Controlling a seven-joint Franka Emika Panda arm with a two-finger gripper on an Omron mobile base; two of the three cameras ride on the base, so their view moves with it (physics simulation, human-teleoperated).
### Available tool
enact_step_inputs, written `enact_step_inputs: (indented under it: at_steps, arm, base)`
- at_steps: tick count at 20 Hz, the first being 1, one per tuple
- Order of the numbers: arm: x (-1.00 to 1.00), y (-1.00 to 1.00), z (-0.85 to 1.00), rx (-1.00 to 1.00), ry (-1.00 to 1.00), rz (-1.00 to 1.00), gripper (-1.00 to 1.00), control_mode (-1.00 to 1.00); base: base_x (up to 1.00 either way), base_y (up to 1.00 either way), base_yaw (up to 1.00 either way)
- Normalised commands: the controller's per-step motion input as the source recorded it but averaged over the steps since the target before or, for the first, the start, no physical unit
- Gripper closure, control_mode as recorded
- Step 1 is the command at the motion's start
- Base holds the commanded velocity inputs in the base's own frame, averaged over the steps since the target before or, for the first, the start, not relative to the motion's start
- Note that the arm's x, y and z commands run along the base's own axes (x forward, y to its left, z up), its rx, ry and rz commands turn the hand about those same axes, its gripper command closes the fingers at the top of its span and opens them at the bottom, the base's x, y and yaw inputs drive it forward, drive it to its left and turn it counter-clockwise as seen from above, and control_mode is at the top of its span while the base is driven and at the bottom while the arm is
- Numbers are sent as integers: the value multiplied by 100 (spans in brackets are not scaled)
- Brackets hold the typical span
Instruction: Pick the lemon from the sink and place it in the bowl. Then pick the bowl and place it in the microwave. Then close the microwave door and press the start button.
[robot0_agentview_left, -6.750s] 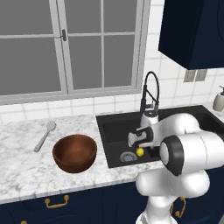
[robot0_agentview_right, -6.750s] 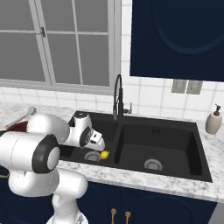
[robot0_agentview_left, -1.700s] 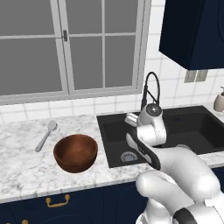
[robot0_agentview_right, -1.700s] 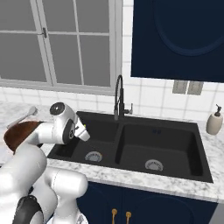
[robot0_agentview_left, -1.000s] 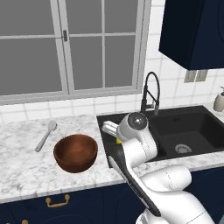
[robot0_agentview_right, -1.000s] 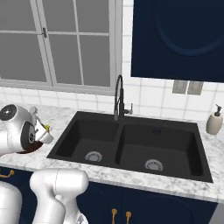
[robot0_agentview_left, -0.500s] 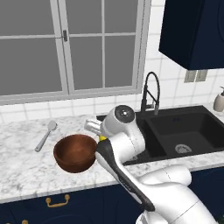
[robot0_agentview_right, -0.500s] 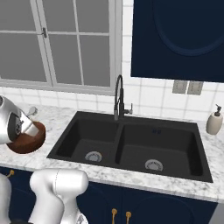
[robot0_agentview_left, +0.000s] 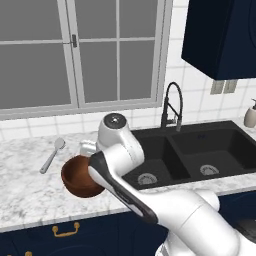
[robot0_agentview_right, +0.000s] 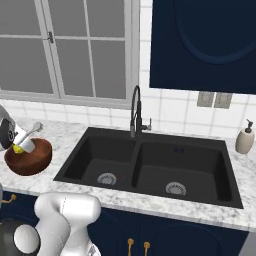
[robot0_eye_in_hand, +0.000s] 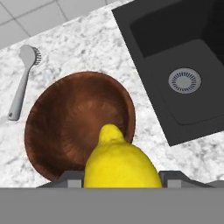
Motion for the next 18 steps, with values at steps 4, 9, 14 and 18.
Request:
enact_step_inputs:
  at_steps: [4, 9, 14, 18]
  arm:
    - [21, 0, -34, -7, 5, 0, 100, -100]
    - [23, 0, -25, -4, 8, 0, 100, -100]
    - [18, 1, -20, 0, 8, 2, 100, -100]
    - [0, 15, -8, 0, 11, 3, 100, -100]
  base:
    - [0, 0, 0]
    - [0, 0, 0]
    - [0, 0, 0]
    - [0, 0, 0]
